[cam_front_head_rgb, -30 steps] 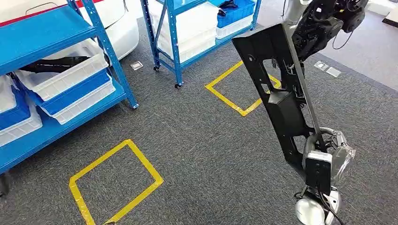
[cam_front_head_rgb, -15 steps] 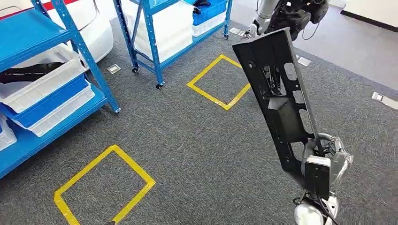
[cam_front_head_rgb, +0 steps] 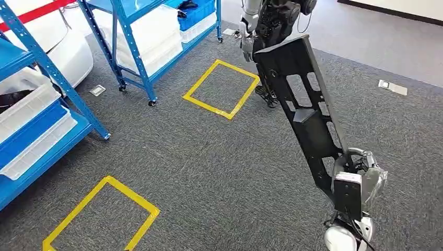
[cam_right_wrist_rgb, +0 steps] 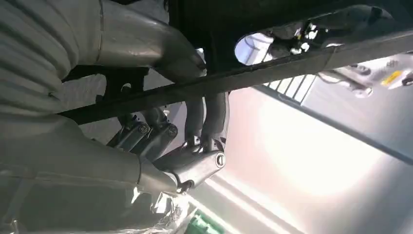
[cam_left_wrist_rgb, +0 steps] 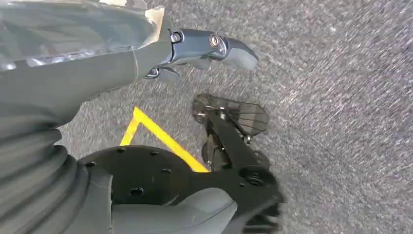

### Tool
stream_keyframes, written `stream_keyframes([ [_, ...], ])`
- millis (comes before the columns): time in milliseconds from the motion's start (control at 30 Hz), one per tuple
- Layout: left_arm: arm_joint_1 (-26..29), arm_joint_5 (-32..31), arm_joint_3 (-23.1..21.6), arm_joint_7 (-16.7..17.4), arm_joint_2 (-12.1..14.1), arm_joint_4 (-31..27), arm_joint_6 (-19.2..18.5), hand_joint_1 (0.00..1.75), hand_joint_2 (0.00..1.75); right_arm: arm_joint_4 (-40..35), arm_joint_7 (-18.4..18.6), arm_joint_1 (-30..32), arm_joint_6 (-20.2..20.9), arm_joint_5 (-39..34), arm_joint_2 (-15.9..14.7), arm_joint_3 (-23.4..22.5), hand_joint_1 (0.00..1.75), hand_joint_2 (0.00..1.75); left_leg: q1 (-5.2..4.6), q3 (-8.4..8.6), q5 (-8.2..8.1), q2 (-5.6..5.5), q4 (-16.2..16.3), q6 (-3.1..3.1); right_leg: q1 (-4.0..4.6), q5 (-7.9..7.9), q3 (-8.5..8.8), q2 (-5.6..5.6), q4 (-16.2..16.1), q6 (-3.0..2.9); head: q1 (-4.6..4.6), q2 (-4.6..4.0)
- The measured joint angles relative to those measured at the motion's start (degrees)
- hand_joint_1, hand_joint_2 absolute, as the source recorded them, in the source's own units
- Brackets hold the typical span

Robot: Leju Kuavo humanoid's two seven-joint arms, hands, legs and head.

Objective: Take the parts from the cabinet and place them on the table.

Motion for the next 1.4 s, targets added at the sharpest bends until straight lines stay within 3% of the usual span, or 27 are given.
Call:
stream_keyframes([
  [33, 0.0, 0.0, 0.0, 0.0, 0.0, 0.0, 0.0, 0.0, 1.75, 0.0, 0.0, 0.0, 0.0, 0.1, 0.1, 0.0, 1.75, 1.75, 0.31, 2.32, 1.78, -1.79, -4.9, 0.12, 0.0, 0.01, -0.07, 0.57, 0.1, 0.04, 0.0, 0.0],
  [67, 0.0, 0.0, 0.0, 0.0, 0.0, 0.0, 0.1, 0.0, 1.75, 0.0, 0.0, 0.0, 0.0, 0.2, 0.3, 0.0, 1.75, 1.75, 0.31, 2.87, 0.83, -3.52, -6.0, 0.04, 0.44, 0.05, -0.4, 0.9, 0.3, 0.41, 0.09, 0.02],
  [200, -0.1, 0.0, 0.0, 0.1, 0.0, 0.0, 0.4, 0.0, 1.75, 0.0, -0.3, 0.0, 0.0, 0.6, 0.6, 0.0, 1.75, 1.75, -0.21, 2.45, 1.71, -1.35, -6.3, 1.49, -0.08, 0.9, -1.6, 2.9, 0.0, 2.29, 0.04, 0.02],
  [267, -0.2, 0.0, 0.0, 0.2, -0.1, 0.0, 0.7, 0.0, 1.75, 0.0, -0.4, -0.4, 0.0, 0.7, 0.6, -0.1, 1.75, 1.75, 0.03, 2.49, 2.39, -0.25, -7.1, 2.47, 0.18, -0.97, -3.28, -0.88, 3.2, 1.99, 0.48, 0.02],
  [300, -0.2, 0.0, 0.0, 0.3, -0.1, 0.0, 0.8, 0.0, 1.75, 0.0, -0.4, -0.8, 0.3, 0.7, 0.6, 0.0, 1.75, 1.75, -0.11, 2.27, 2.49, 0.58, -7.1, 2.69, 0.15, -3.38, -5.56, -2.12, 8.1, 1.59, 0.83, 0.02],
  [367, -0.1, 0.0, 0.0, 0.4, -0.1, 0.0, 0.9, 0.0, 1.75, 0.2, -0.4, -0.9, 0.5, 0.7, 0.6, 0.0, 1.75, 1.75, -0.3, 1.99, 2.57, 1.81, -7.0, 2.81, 0.0, -6.73, -9.44, -2.63, 16.8, 1.4, 0.88, 0.02],
  [400, 0.0, 0.0, 0.0, 0.5, -0.1, 0.0, 1.0, 0.0, 1.75, 0.3, -0.4, -0.9, 0.6, 0.7, 0.6, 0.0, 1.75, 1.75, -0.35, 1.9, 2.59, 2.26, -7.0, 2.79, -0.05, -7.2, -10.19, -2.66, 18.8, 1.59, 0.96, 0.0],
  [433, 0.0, 0.0, 0.0, 0.5, -0.1, 0.0, 1.0, 0.0, 1.75, 0.6, -0.4, -0.9, 0.6, 0.7, 0.6, 0.0, 1.75, 1.75, -0.36, 1.85, 2.61, 3.02, -7.0, 2.76, -0.19, -6.78, -9.62, -2.76, 18.2, 2.1, 1.01, 0.02],
  [500, -0.1, 0.0, 0.0, 0.7, -0.2, 0.0, 0.8, 0.0, 1.75, 0.7, -0.4, -1.0, 0.6, 0.7, 0.6, 0.0, 1.75, 1.75, -0.32, 1.89, 2.54, 4.28, -6.8, 2.54, -0.32, -3.26, -3.41, -3.9, 7.8, 3.36, 1.12, 0.02],
  [533, -0.2, 0.0, 0.0, 1.2, -0.2, 0.0, 0.6, 0.0, 1.75, 0.7, -0.4, -1.2, 0.7, 0.9, 0.6, 0.0, 1.75, 1.75, -0.31, 1.92, 2.41, 4.65, -6.6, 2.3, -0.38, -1.9, -0.49, -5.6, 2.8, 3.64, 1.25, 0.02],
  [567, -0.2, 0.1, 0.0, 1.5, -0.2, 0.0, 0.4, 0.0, 1.75, 0.9, -0.5, -1.6, 0.7, 0.9, 0.6, 0.0, 1.75, 1.75, -0.81, 1.8, 2.24, 5.13, -6.4, 1.84, -0.04, -2.26, 0.42, -7.28, 0.8, 3.12, 1.22, 0.02],
  [700, -0.7, 0.1, 0.0, 2.1, -0.1, 0.0, 0.2, 0.0, 1.75, 1.0, -0.5, -1.9, 0.8, 1.2, 0.8, -0.1, 1.75, 1.75, -0.55, 1.8, 2.44, 6.57, -6.4, 0.55, 0.33, -1.43, -0.07, -5.0, 0.6, 1.72, 1.12, 0.02],
  [733, -0.7, 0.1, 0.0, 2.1, -0.1, 0.0, 0.2, 0.0, 1.75, 1.0, -0.5, -2.0, 0.8, 1.3, 0.9, -0.1, 1.75, 1.75, -0.13, 1.51, 1.78, 5.28, -5.9, -0.03, -0.21, -1.15, 0.01, -4.43, 0.4, 1.29, 1.03, 0.02],
  [767, -0.7, 0.1, 0.0, 2.1, -0.1, 0.0, 0.2, 0.0, 1.75, 1.0, -0.6, -2.2, 0.8, 1.3, 0.9, -0.2, 1.75, 1.75, -0.08, 0.9, 0.13, 2.97, -4.1, -0.21, -0.19, -1.03, -0.05, -4.06, 0.5, 1.02, 0.63, 0.02],
  [800, -0.7, 0.1, 0.0, 2.1, -0.1, 0.0, 0.2, 0.0, 1.75, 1.0, -0.5, -2.3, 0.8, 1.4, 1.0, -0.2, 1.75, 1.75, -0.07, -0.69, -2.47, 1.56, -0.2, -0.3, -0.17, -1.0, -0.09, -3.69, 0.5, 0.78, 0.42, 0.02],
  [867, -0.6, 0.1, 0.0, 2.2, -0.1, 0.0, 0.2, 0.0, 1.75, 1.1, -0.5, -2.3, 0.8, 1.4, 1.1, -0.2, 1.75, 1.75, -0.08, -5.29, -6.74, 0.75, 9.5, -0.39, 0.18, -0.87, -0.34, -2.67, 0.5, 0.55, 0.24, 0.0],
  [900, -0.5, 0.1, 0.0, 2.2, -0.1, 0.0, 0.2, 0.0, 1.75, 1.2, -0.5, -2.3, 0.8, 1.4, 1.1, -0.3, 1.75, 1.75, -0.09, -6.8, -7.34, 0.73, 12.4, -0.25, 0.36, -0.74, -0.46, -2.09, 0.5, 0.36, 0.26, 0.02],
  [933, -0.5, 0.1, 0.0, 2.2, -0.1, 0.0, 0.2, 0.0, 1.75, 1.4, -0.5, -2.3, 0.8, 1.4, 1.1, -0.3, 1.75, 1.75, -0.1, -6.92, -6.47, 0.71, 12.2, -0.03, 0.46, -0.74, -0.49, -1.45, 0.5, 0.37, 0.24, 0.02],
  [1000, -0.5, 0.2, 0.0, 2.2, -0.1, 0.0, 0.2, 0.0, 1.75, 1.4, -0.5, -2.4, 0.8, 1.4, 1.1, -0.3, 1.75, 1.75, -0.19, -3.18, -1.46, 0.18, 4.4, 0.66, 0.57, -0.72, -0.37, -0.12, 0.6, 0.39, 0.24, 0.02],
  [1033, -0.5, 0.2, 0.0, 2.2, -0.1, 0.0, 0.2, 0.0, 1.75, 1.4, -0.5, -2.4, 0.8, 1.4, 1.1, -0.3, 1.75, 1.75, -0.22, -0.4, 1.14, -0.88, -1.0, 1.06, 0.56, -0.72, -0.22, 0.47, 0.6, 0.41, 0.24, 0.02],
  [1067, -0.5, 0.3, 0.0, 2.2, 0.1, 0.0, 0.2, 0.0, 1.75, 1.5, -0.5, -2.5, 0.8, 1.4, 1.2, -0.3, 1.75, 1.75, -0.22, 1.56, 1.71, -3.42, -4.9, 1.51, 0.46, -0.7, -0.24, 0.92, 0.7, 0.46, 0.28, 0.02],
  [1100, -0.6, 0.4, 0.1, 2.1, 0.1, 0.0, 0.2, 0.0, 1.75, 1.5, -0.5, -2.7, 0.8, 1.4, 1.2, -0.4, 1.75, 1.75, -0.24, 1.87, 1.5, -3.42, -5.8, 1.45, 0.91, -0.59, -0.59, 1.46, 0.9, 0.7, 0.46, 0.0],
  [1200, -0.7, 0.4, 0.1, 2.1, 0.1, 0.0, 0.2, 0.0, 1.75, 1.6, -0.5, -2.7, 0.9, 1.4, 1.2, -0.4, 1.75, 1.75, -0.76, 1.74, 1.73, -1.96, -5.8, 1.84, 0.29, -0.01, -1.14, 2.87, 0.5, 1.64, 0.31, 0.0],
  [1233, -0.8, 0.4, 0.1, 2.1, 0.1, 0.0, 0.2, 0.0, 1.75, 1.6, -0.5, -2.7, 0.9, 1.4, 1.2, -0.4, 1.75, 1.75, -0.14, 1.99, 2.35, -1.15, -6.9, 2.34, 0.5, -0.12, -1.62, 3.1, 0.7, 1.91, 0.31, 0.02],
  [1300, -0.8, 0.5, 0.1, 2.1, 0.1, 0.0, 0.2, 0.0, 1.75, 1.7, -0.6, -3.0, 0.9, 1.4, 1.2, -0.4, 1.75, 1.75, -0.3, 2.28, 2.73, 0.02, -7.4, 2.9, 0.53, -2.99, -4.23, -0.97, 5.8, 1.5, 0.88, 0.02],
  [1367, -0.8, 0.5, 0.1, 2.1, 0.1, 0.0, 0.2, 0.0, 1.75, 1.8, -0.6, -3.1, 0.9, 1.4, 1.2, -0.4, 1.75, 1.75, -0.55, 2.1, 2.72, 1.41, -7.4, 2.91, 0.31, -6.68, -8.85, -2.46, 15.6, 1.39, 0.92, 0.0],
  [1400, -0.8, 0.5, 0.1, 2.1, 0.2, 0.0, 0.2, 0.0, 1.75, 1.9, -0.6, -3.0, 0.9, 1.4, 1.2, -0.4, 1.75, 1.75, -0.59, 2.03, 2.71, 2.04, -7.3, 2.91, 0.16, -7.53, -10.43, -2.64, 18.9, 1.7, 1.01, 0.0],
])
